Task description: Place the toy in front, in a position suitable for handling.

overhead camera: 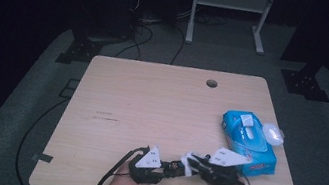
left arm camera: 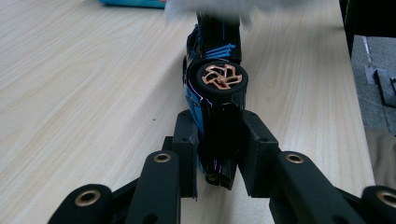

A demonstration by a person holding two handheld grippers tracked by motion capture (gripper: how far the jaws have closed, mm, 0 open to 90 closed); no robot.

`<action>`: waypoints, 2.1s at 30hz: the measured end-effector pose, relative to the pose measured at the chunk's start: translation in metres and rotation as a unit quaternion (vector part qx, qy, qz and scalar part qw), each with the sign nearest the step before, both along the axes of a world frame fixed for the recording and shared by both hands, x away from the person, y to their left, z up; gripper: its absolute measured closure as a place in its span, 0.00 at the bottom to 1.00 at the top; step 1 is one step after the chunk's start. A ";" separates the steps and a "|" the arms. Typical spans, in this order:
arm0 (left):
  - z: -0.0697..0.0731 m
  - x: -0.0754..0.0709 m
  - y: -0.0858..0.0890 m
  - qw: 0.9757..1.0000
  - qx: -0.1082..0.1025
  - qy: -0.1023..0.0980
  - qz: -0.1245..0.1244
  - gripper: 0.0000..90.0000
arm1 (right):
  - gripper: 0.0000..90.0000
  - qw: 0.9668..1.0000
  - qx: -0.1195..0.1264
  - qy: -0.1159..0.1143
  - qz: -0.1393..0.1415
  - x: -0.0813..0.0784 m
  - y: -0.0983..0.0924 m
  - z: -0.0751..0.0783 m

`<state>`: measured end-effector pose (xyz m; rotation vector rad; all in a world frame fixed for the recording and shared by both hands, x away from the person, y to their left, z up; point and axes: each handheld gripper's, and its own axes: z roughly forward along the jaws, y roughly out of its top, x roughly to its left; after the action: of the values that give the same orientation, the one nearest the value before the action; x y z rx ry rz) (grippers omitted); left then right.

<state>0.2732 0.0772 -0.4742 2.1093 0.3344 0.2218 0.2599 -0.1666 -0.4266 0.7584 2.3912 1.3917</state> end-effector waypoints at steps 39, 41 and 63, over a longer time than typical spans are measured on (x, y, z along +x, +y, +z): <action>0.028 0.008 0.006 0.999 -0.002 0.039 0.005 0.56 | 0.92 0.998 0.015 0.021 -0.065 0.010 -0.027 -0.006; 0.032 0.009 0.001 0.999 0.019 0.037 0.003 0.54 | 0.92 0.997 0.031 0.025 -0.067 0.010 -0.032 -0.004; 0.043 0.039 -0.089 0.979 0.195 0.055 -0.018 0.47 | 0.92 0.993 0.074 0.022 -0.089 0.005 -0.077 0.002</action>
<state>0.3120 -0.0119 -0.4309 2.5208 0.3386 0.1579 0.2644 -0.2438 -0.4244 1.0241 2.2074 1.5044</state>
